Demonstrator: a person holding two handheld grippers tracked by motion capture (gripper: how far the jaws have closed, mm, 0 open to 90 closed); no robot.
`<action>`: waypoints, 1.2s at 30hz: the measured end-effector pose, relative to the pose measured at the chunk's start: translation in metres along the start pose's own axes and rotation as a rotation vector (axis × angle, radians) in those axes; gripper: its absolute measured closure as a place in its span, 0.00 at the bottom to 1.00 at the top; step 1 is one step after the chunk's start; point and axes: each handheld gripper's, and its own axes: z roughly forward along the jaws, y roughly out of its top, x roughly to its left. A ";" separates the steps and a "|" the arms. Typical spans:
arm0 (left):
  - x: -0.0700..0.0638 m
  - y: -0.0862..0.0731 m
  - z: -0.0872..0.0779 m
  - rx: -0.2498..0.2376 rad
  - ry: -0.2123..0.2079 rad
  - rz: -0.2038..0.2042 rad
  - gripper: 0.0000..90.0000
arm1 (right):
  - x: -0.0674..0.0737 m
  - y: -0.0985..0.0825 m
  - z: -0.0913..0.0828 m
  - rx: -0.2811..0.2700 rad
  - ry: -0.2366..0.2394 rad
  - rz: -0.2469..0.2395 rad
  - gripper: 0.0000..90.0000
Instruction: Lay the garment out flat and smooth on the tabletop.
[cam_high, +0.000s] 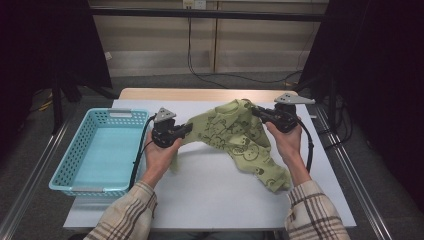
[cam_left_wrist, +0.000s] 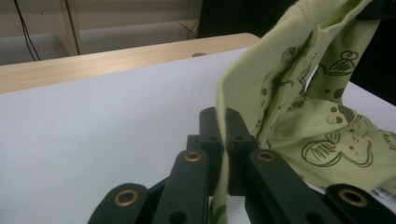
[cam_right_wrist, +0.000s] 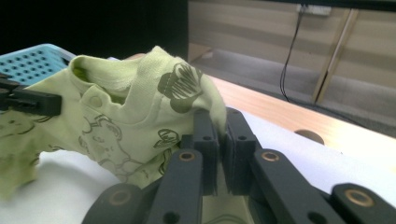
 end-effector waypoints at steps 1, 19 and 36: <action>0.003 -0.001 0.004 -0.004 0.004 -0.008 0.98 | -0.003 -0.002 0.005 0.006 -0.002 -0.001 0.95; 0.024 -0.005 0.026 0.069 0.036 -0.036 0.47 | -0.020 -0.032 0.034 0.081 -0.061 0.058 0.48; -0.004 -0.029 -0.007 0.045 -0.018 0.070 0.18 | 0.017 -0.077 -0.027 0.163 0.056 0.006 0.45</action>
